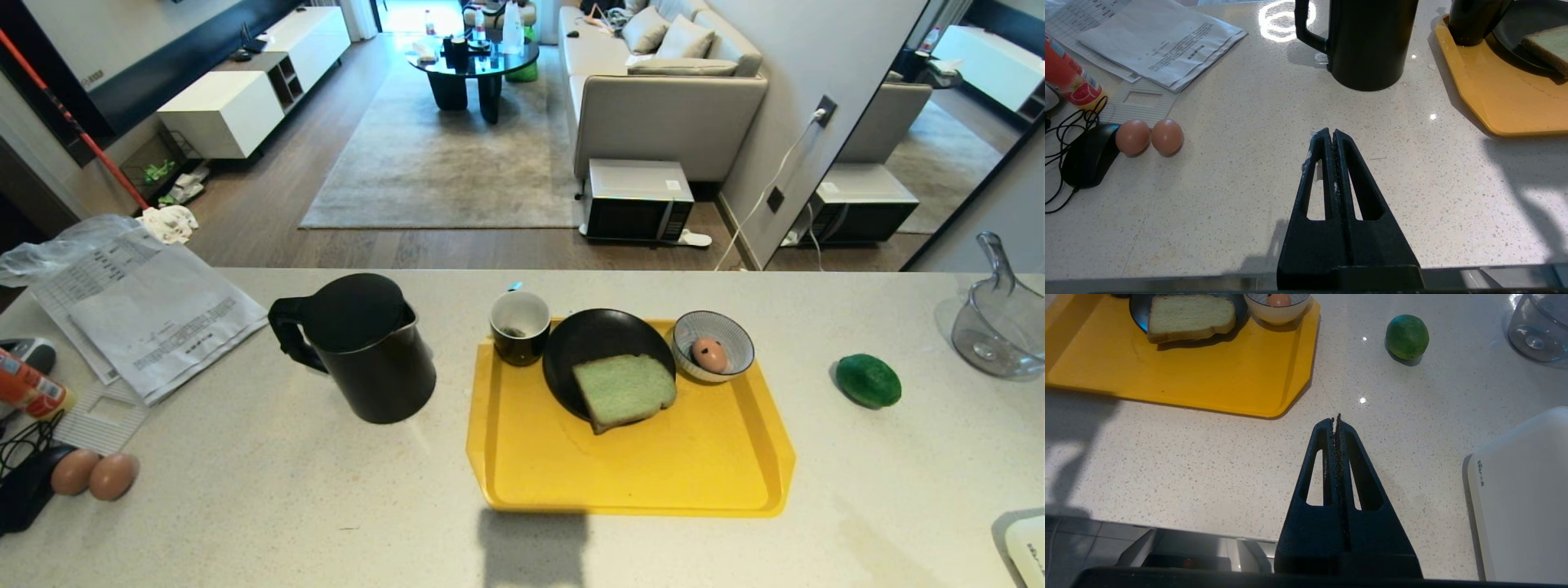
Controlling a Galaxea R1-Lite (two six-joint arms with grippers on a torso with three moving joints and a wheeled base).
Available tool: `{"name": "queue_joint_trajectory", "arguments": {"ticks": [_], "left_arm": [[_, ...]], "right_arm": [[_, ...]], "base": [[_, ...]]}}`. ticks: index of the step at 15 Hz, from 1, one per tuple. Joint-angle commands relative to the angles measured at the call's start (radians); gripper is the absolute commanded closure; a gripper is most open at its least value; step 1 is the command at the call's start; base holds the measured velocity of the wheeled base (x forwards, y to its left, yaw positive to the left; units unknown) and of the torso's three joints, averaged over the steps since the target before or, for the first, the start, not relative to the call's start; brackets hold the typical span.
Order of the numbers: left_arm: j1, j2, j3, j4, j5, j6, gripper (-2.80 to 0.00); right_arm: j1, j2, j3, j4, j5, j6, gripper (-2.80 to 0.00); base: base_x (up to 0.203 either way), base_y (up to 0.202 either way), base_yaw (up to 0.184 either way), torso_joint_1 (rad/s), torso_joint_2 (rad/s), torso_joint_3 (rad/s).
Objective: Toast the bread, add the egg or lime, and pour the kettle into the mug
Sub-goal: Pick up the kettle
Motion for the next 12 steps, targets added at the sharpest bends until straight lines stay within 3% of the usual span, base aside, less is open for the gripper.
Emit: {"name": "queue_joint_trajectory", "arguments": {"ticks": [1,6,10,12], "left_arm": [[0.000,-0.002,0.017,-0.001,0.000,0.000,0.00],[0.000,-0.002,0.017,0.001,-0.016,0.037,0.00],[0.000,-0.002,0.017,-0.005,0.011,-0.070,0.00],[0.000,-0.002,-0.017,-0.015,0.029,-0.080,0.00]], "right_arm": [[0.000,0.002,0.001,-0.001,0.001,0.001,0.00],[0.000,0.002,0.001,-0.001,0.001,0.001,0.00],[0.000,0.002,0.001,-0.001,0.001,0.001,0.00],[0.000,0.002,0.001,-0.001,0.001,0.001,0.00]], "base": [[0.000,0.000,0.000,0.000,0.00,0.000],[0.000,0.000,0.000,0.000,0.00,0.000],[0.000,0.000,0.000,0.000,0.00,0.000],[0.000,0.000,0.000,0.000,0.00,0.000]]}}
